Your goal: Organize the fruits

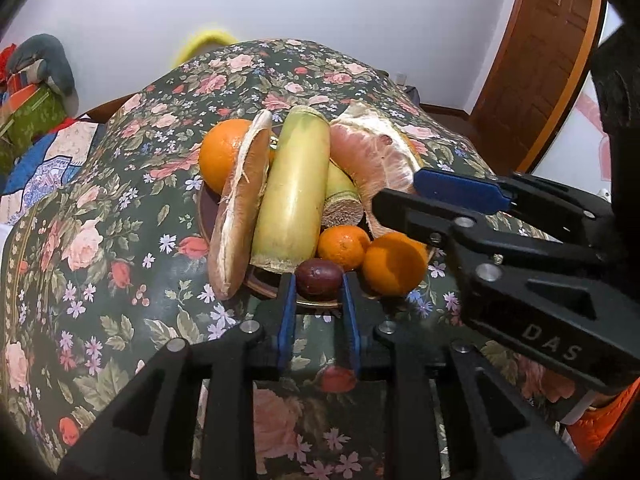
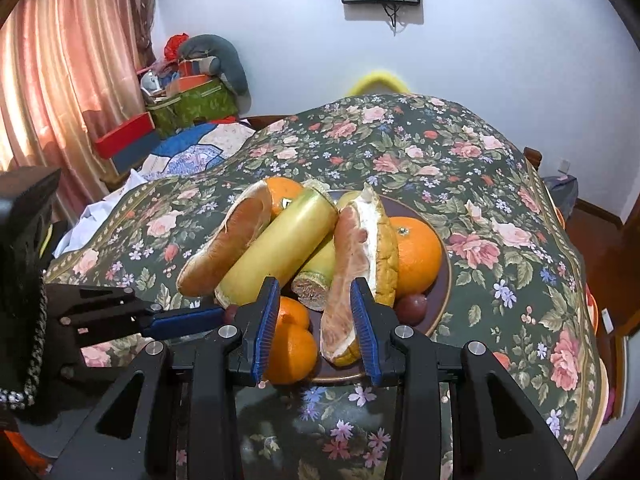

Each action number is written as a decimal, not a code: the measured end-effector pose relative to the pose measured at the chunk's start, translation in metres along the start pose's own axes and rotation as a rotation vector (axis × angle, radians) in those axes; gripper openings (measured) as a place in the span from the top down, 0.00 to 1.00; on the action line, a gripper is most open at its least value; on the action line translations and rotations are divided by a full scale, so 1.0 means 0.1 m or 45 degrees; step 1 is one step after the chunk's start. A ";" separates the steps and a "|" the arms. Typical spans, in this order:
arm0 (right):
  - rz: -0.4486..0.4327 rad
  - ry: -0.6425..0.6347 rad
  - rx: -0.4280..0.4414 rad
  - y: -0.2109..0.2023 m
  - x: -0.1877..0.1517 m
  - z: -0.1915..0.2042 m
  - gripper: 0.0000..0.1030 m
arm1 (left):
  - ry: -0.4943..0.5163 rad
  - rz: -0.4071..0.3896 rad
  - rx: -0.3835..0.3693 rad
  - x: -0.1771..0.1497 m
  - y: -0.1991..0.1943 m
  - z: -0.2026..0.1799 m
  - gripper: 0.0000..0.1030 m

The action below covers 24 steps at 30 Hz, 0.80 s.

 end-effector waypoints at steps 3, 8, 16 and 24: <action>-0.010 0.005 -0.007 -0.06 -0.01 -0.01 0.67 | -0.008 0.008 0.002 -0.01 0.02 0.01 0.72; -0.024 0.030 -0.020 -0.20 -0.03 -0.08 0.67 | -0.019 0.000 0.005 -0.02 -0.03 0.04 0.71; -0.067 0.070 -0.042 -0.53 -0.06 -0.07 0.67 | -0.085 -0.107 0.019 0.02 -0.51 0.15 0.71; -0.245 -0.001 -0.065 -1.22 0.09 0.35 0.67 | -0.139 -0.382 0.014 0.08 -1.61 0.19 0.71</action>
Point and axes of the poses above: each gripper's, at about its wrist camera, not at the fingertips, and y roughly the way its jaws point, z to its left, x to its top, the point moved 1 cm from there along y, roughly the way its jaws point, and after that the axes turned 12 degrees about x, right-handed, at the moved point
